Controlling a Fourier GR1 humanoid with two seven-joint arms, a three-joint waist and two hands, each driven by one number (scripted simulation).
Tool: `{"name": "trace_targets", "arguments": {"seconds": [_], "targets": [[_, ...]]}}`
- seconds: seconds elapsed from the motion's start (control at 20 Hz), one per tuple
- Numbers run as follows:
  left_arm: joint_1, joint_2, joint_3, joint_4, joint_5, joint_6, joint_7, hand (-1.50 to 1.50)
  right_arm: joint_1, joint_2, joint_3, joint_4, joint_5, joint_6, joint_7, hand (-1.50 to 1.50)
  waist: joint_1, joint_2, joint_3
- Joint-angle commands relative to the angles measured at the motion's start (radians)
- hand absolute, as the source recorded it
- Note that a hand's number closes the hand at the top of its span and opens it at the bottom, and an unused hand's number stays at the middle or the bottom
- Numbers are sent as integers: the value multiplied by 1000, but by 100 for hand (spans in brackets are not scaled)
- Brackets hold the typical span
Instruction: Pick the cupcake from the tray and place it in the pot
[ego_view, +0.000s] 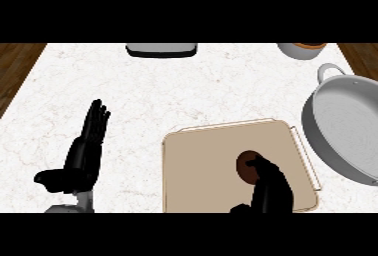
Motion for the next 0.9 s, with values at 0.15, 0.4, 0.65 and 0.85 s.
{"name": "trace_targets", "arguments": {"seconds": [0.15, 0.4, 0.65, 0.85], "targets": [[33, 12, 11, -47, -6, -15, 11, 0, -81, 15, -43, 138, 136, -90, 5, 150, 5, 13, 9], [-24, -20, 10, -16, -26, 15, 51, 0, -13, -7, 3, 8, 236, -48, 39, 150, -4, 12, 8], [-16, -13, 7, -20, 0, -24, 4, 0, -254, 24, -410, 96, 7, 97, 219, 150, 32, 50, 9], [-30, -15, 7, -28, -1, -21, 5, 0, -353, 12, -577, 146, -30, 157, 318, 150, 48, 70, 9]]}}
